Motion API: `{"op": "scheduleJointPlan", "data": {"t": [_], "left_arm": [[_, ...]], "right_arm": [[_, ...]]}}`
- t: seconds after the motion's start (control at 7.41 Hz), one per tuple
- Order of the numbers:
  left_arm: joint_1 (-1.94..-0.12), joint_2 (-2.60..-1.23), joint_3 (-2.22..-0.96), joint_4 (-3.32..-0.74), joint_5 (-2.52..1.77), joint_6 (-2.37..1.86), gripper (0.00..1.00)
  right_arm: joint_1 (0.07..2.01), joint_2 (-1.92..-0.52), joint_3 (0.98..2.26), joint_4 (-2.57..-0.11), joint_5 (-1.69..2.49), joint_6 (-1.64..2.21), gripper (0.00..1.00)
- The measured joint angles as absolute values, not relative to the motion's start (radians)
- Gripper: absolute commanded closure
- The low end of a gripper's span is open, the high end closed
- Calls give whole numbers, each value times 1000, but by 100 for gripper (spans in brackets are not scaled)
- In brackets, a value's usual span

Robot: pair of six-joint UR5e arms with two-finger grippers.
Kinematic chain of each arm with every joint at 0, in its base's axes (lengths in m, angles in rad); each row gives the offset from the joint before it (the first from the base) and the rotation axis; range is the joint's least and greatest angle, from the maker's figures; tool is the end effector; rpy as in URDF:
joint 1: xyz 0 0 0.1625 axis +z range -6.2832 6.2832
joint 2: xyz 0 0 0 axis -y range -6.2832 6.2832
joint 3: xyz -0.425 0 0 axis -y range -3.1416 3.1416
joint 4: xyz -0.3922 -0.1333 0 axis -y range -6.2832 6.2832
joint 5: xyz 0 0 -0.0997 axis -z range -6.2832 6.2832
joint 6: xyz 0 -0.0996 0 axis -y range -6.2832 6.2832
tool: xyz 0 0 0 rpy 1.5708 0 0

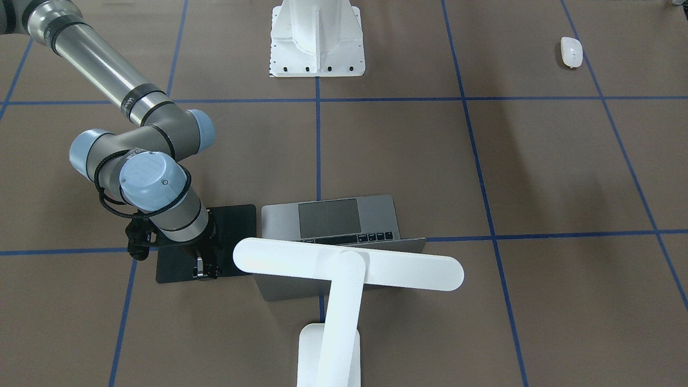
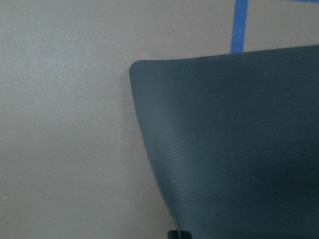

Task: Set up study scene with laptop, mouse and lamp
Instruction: 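Open the right gripper and withdraw the right arm out of view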

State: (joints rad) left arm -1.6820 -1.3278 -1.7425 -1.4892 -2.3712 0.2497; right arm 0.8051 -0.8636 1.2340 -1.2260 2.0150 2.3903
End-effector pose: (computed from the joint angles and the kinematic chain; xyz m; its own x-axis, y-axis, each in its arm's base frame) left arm -0.1033 -0.3677 0.6867 0.6860 0.0626 -0.7249 -0.0618 0.9977 0.0277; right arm -0.4725 -0.6221 0.3461 0.0242 0.9773 0.2105 -0.6934 0.1681 -0.7007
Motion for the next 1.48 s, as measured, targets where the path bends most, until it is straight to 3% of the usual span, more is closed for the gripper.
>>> {"op": "scheduleJointPlan", "data": {"t": [0.67, 1.48], "left_arm": [[-1681, -1342, -1781, -1488, -2365, 245, 0], [-1672, -1366, -1843, -1519, -2452, 221, 0]], "right_arm": [[851, -978, 1348, -1213, 2031, 1681, 0], [1144, -1264, 1450, -1225, 2188, 715, 0]]}}
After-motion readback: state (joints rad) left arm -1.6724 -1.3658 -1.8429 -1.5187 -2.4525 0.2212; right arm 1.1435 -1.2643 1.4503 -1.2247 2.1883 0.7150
